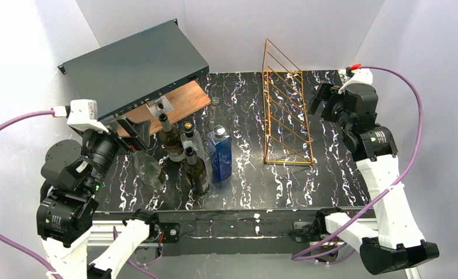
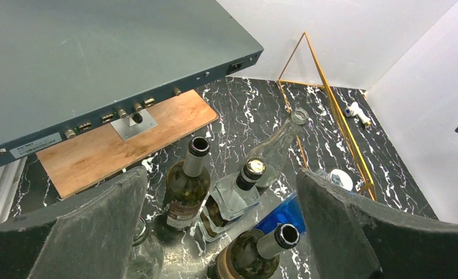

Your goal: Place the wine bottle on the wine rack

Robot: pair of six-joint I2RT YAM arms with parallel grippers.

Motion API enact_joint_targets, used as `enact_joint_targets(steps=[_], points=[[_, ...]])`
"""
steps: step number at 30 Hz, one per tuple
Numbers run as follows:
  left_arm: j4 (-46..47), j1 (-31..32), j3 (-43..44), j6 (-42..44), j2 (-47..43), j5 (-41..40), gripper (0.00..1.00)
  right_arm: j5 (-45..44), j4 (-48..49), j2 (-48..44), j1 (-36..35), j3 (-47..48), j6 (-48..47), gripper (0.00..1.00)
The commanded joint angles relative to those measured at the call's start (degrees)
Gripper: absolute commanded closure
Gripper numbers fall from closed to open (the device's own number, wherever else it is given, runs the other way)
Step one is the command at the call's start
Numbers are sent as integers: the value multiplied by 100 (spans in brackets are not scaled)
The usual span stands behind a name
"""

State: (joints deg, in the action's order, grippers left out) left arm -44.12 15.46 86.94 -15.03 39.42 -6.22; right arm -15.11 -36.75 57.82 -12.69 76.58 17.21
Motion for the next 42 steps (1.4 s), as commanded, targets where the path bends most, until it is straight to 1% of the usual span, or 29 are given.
enact_joint_targets(steps=[1,5,8,11,14,16,19,22,26,30,37,40,42], points=[[-46,-40,-56,-5,136,316,1,245,65,60,33,74,-64,0],[-127,-37,-109,-18,165,487,1,659,183,102,37,4,-159,0],[-176,-40,-98,-18,217,617,1,1385,550,-25,32,-244,-295,0],[-185,-37,-73,6,285,1005,1,1881,798,-49,30,-418,-229,0],[-189,-35,-63,-4,379,1426,1,2413,759,253,6,-353,-162,0],[-185,-39,-70,-51,478,1730,1,2639,840,388,-192,-320,-81,0],[-193,-40,-101,-170,670,2194,1,2389,1165,460,-1009,-392,-9,0],[-183,-36,-161,-287,817,2651,1,1977,1472,598,-2094,-467,-72,0],[-176,-39,-298,-413,861,2912,1,1644,1814,697,-2980,-545,-210,0],[-182,-41,-402,-502,865,3102,1,1543,2005,699,-3569,-617,-447,0],[4,-37,-541,-752,928,3361,1,1546,1967,688,-4141,-671,-706,0],[120,-41,-612,-900,957,3431,1,980,2006,642,-4552,-762,-710,0],[183,-39,-634,-1003,962,3455,1,423,2075,575,-4870,-875,-721,0]])
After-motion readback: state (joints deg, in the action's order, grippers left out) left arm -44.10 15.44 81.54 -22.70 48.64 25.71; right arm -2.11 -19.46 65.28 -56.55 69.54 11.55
